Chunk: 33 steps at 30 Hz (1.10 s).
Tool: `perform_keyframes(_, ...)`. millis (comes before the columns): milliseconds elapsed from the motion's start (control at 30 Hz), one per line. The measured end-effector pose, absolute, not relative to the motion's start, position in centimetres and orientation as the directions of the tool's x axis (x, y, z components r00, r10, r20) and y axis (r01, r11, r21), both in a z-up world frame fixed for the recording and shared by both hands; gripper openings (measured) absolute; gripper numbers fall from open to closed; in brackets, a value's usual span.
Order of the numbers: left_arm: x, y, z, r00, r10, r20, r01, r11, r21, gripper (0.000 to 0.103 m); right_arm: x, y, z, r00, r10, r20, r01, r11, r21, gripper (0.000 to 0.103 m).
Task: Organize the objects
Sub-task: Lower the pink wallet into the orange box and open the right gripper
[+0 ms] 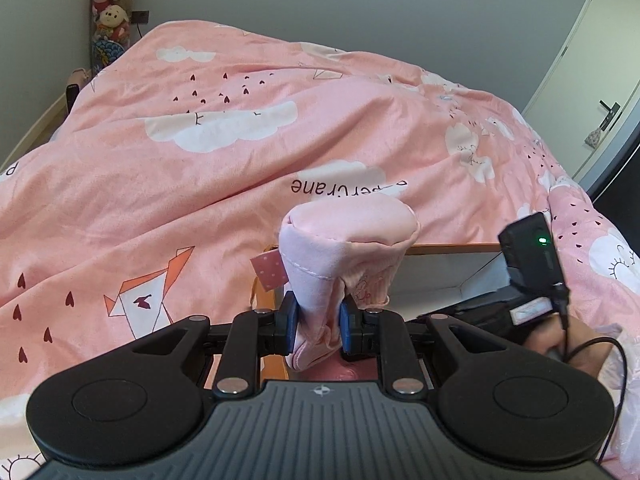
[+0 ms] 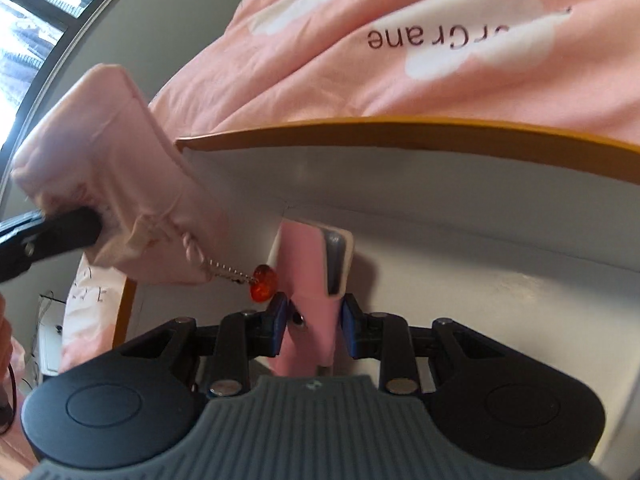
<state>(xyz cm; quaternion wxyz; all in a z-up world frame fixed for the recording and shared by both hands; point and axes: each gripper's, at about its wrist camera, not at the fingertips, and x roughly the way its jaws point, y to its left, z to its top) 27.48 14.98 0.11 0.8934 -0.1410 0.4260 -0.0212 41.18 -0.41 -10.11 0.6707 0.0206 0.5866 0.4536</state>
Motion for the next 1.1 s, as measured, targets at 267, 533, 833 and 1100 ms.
perform_keyframes(267, 27.8, 15.1, -0.6, 0.630, -0.167, -0.758, -0.089, 0.955, -0.284, 0.023, 41.0, 0.8, -11.5, -0.072, 0.586, -0.807, -0.588, 0.628, 0.509, 0.038)
perform_keyframes(533, 28.3, 14.6, -1.2, 0.614, -0.195, -0.765, -0.065, 0.953, -0.295, 0.023, 40.1, -0.1, -11.4, -0.043, 0.571, -0.820, -0.604, 0.639, 0.477, 0.035)
perform_keyframes(833, 28.8, 14.4, -1.6, 0.584, -0.198, -0.787, -0.067, 0.955, -0.290, 0.023, 39.8, 1.9, -12.7, -0.082, 0.608, -0.789, -0.592, 0.607, 0.530, 0.034)
perform_keyframes(1100, 29.2, 14.2, -2.1, 0.576, -0.212, -0.789, -0.066, 0.950, -0.304, 0.023, 40.5, 0.5, -13.0, -0.111, 0.596, -0.795, -0.542, 0.634, 0.551, 0.034)
